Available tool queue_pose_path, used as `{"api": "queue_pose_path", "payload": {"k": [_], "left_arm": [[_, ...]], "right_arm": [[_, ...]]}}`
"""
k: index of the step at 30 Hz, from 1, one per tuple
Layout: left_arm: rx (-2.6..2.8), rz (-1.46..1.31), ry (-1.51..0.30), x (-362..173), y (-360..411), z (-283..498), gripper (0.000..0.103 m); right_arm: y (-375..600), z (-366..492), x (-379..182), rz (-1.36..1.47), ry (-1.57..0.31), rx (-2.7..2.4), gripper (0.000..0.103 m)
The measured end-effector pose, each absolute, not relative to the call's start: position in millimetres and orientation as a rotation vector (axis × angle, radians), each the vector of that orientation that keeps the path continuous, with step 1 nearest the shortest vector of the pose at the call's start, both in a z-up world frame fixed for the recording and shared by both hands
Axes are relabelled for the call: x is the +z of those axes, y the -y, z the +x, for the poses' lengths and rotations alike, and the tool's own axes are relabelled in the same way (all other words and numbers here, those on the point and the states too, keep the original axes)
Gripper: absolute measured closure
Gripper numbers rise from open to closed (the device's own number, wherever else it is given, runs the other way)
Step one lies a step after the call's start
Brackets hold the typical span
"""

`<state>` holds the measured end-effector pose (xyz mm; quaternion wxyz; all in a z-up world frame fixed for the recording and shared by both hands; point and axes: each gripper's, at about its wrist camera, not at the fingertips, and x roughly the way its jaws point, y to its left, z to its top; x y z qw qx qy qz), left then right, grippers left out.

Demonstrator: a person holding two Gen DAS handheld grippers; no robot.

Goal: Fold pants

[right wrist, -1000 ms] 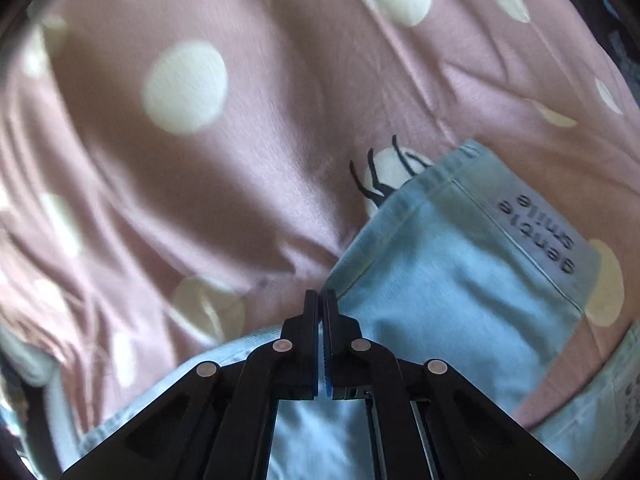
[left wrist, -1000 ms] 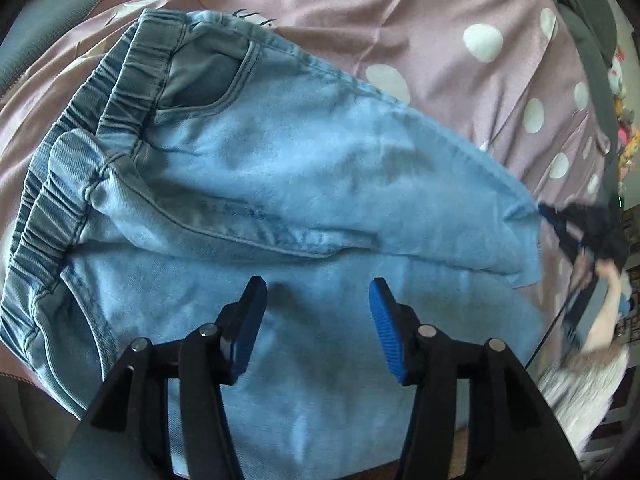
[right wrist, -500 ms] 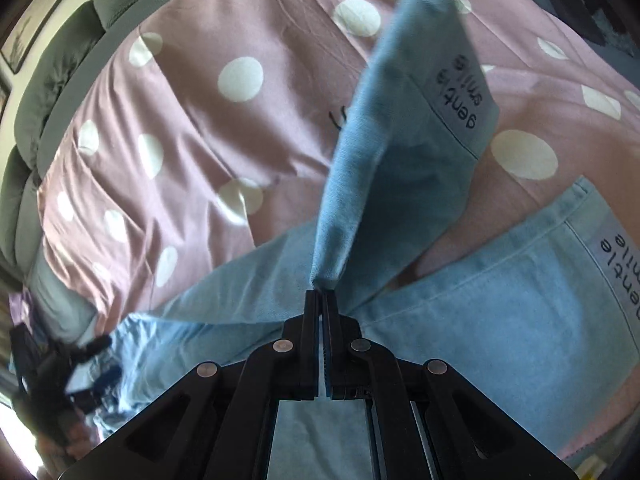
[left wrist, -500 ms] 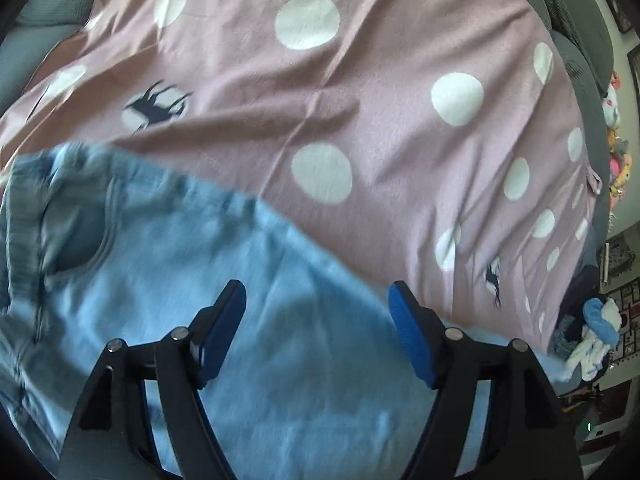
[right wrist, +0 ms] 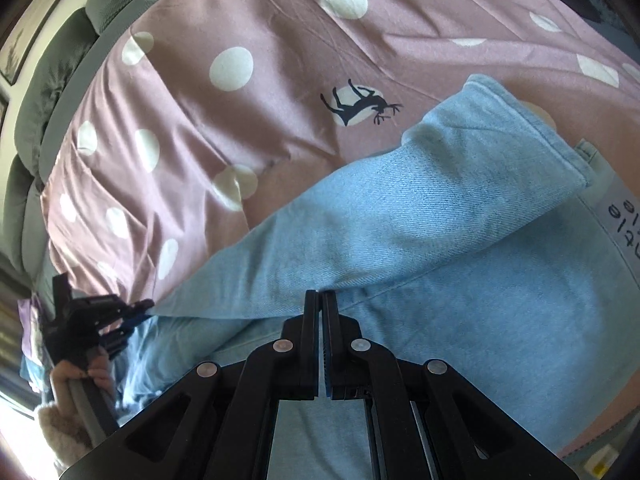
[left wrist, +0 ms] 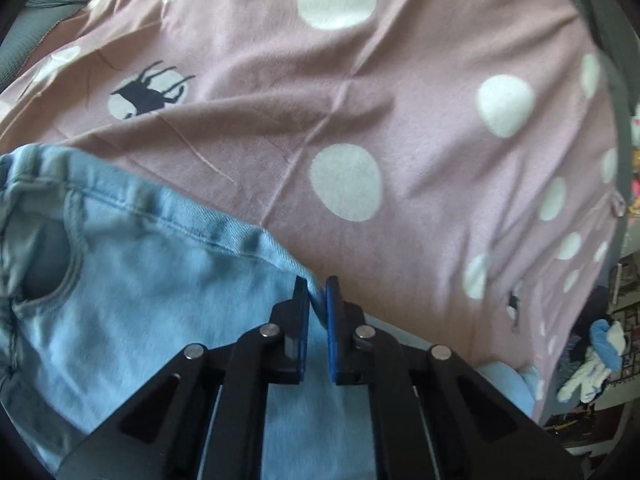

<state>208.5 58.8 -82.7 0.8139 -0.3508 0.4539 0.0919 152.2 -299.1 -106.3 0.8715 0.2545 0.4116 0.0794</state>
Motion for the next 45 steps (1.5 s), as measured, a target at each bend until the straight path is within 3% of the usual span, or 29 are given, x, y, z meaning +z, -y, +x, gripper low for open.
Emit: {"api": "queue_pose_path", "payload": {"k": [8,15,21,25,28,31,32,33,39,45], "left_arm": [[-0.006,-0.709,-0.795,-17.3,-39.0,82.6,0.097],[-0.038,-0.718,-0.905,-60.1,-8.7,10.7,0.095],[0.05,-0.783,-0.952,-84.8,-30.0,-0.1,0.091],[0.204,-0.742,-0.902,-79.1,-62.6,-9.5,0.068],[0.25,-0.802,-0.876,-87.5,-91.3,-7.7,0.064],[0.242,-0.856,-0.875,-95.7,-108.6,-2.3,0.068],[0.223,-0.88,-0.864,-97.6,-112.1,-4.5,0.083],[0.212,-0.885,-0.865,-96.7,-113.1,-5.3,0.087],[0.183,-0.785,-0.914,-69.9,-96.5,-29.6,0.09],[0.214,-0.794,-1.043,-105.7,-93.9,-42.7,0.088]], "right_arm": [[326.0,110.5,-63.9,0.519,-0.734,0.161,0.101],[344.8,67.3,-73.5,0.487,-0.774,0.128,0.101],[353.5,51.1,-95.3,0.508,-0.825,0.085,0.101],[353.5,50.3,-104.7,0.499,-0.846,0.068,0.101],[353.9,49.4,-110.1,0.501,-0.855,0.061,0.101],[354.9,51.8,-116.4,0.511,-0.873,0.056,0.101],[354.8,52.4,-117.9,0.511,-0.877,0.055,0.101],[354.6,52.7,-119.2,0.511,-0.884,0.054,0.101],[357.8,50.2,-113.0,0.497,-0.878,0.032,0.101],[367.7,53.5,-128.4,0.543,-0.929,0.017,0.101]]}}
